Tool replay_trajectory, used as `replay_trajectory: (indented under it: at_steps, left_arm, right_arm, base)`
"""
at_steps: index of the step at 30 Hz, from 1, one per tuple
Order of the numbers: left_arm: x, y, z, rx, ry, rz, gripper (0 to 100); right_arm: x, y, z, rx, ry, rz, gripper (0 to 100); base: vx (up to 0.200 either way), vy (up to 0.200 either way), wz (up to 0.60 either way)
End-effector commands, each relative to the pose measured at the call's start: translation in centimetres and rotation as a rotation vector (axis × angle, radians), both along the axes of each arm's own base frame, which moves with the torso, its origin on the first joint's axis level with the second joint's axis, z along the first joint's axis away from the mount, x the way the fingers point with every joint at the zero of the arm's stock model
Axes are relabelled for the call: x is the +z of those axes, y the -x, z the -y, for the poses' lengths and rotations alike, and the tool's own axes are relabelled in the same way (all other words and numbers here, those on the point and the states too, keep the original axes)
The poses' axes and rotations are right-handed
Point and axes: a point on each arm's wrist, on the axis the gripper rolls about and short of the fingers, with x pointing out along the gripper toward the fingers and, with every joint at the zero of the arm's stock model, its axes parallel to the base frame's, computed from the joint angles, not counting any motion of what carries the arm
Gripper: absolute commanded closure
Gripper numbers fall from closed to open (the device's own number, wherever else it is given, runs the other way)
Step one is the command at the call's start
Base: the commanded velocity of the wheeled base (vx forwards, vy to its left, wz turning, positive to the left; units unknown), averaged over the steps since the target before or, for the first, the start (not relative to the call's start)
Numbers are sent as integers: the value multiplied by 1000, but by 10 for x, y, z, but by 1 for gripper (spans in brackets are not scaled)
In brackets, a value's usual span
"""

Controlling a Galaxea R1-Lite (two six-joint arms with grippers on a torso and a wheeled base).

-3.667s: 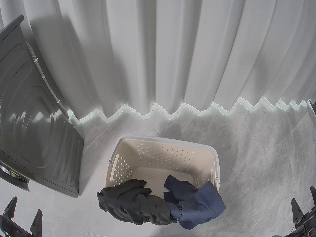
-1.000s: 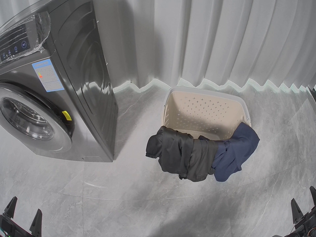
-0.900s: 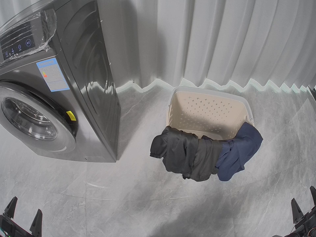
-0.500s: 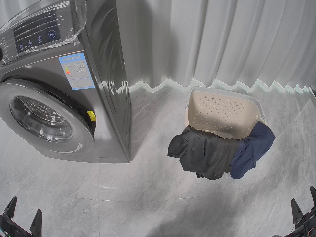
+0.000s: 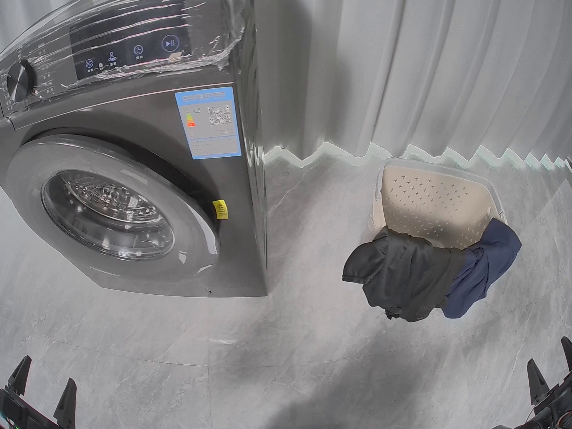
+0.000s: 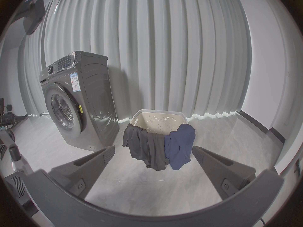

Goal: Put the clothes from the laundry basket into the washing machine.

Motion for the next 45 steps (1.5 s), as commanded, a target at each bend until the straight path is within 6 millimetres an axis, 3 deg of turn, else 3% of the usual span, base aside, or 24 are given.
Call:
replay_trajectory:
  at_steps: [1,17,35,45]
  left_arm:
    - [-5,0,0,1,1,2,0]
    - [-5,0,0,3,-1,2,0]
    - [-5,0,0,1,-1,2,0]
    - [-5,0,0,0,-1,2,0]
  right_arm:
    - [-5,-1,0,1,-1,-10,0]
    - [-5,-1,0,1,1,-10,0]
    - [-5,-1,0,1,-1,-10,0]
    - [-5,-1,0,1,-1,-10,0]
  base:
    - [0,200,0]
    - [0,200,0]
    - [-67,0,0]
    - [0,200,0]
